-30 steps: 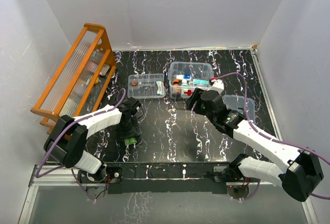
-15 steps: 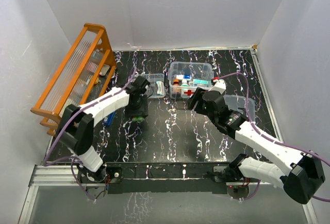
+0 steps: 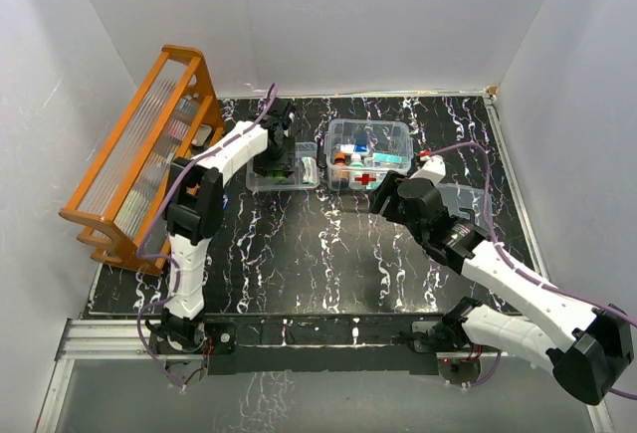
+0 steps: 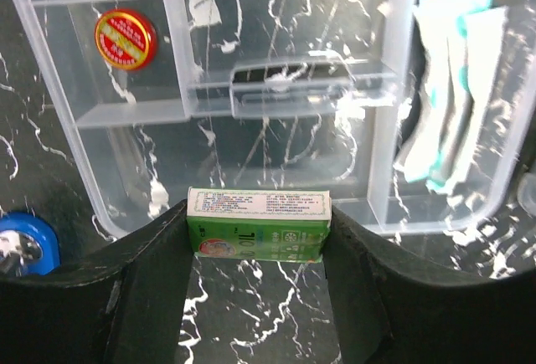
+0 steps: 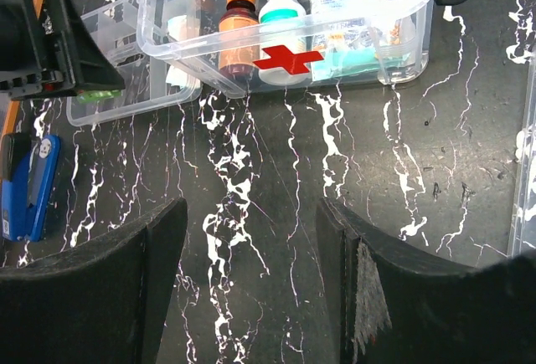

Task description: Organize the medicine kit

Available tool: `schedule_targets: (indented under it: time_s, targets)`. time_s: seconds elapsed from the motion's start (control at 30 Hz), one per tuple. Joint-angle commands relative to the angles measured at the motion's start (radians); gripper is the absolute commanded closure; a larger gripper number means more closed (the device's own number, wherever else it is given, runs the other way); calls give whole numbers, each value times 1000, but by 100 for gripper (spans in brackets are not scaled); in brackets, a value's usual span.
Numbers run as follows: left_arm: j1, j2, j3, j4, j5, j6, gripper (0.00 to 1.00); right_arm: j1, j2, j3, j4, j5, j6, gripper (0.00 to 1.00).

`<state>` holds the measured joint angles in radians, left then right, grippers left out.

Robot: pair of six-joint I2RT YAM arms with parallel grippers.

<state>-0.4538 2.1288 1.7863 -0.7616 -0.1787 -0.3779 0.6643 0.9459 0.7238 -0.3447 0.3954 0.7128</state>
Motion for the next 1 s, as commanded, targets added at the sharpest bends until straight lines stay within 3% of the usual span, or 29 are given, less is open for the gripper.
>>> schedule_targets:
  time_s: [0.0,0.17,0.43,0.57,0.73,0.97]
  targets:
    - [27,51,87,-62,17,52,45,-5,-27,45,-2,36,3,39]
    - [40,93,100,-60,43,59,44,-6,-24,49,-9,33,5,39]
    - [50,108,131,-82,37,68,29,-5,-12,55,-7,30,6,39]
    - [52,79,146,-91,37,70,27,-5,-6,57,-4,36,4,39]
    - [57,14,125,-84,6,64,27,-5,18,70,1,33,-13,39]
    - [114,-81,-60,-3,-35,23,37,-6,49,92,8,26,-26,39]
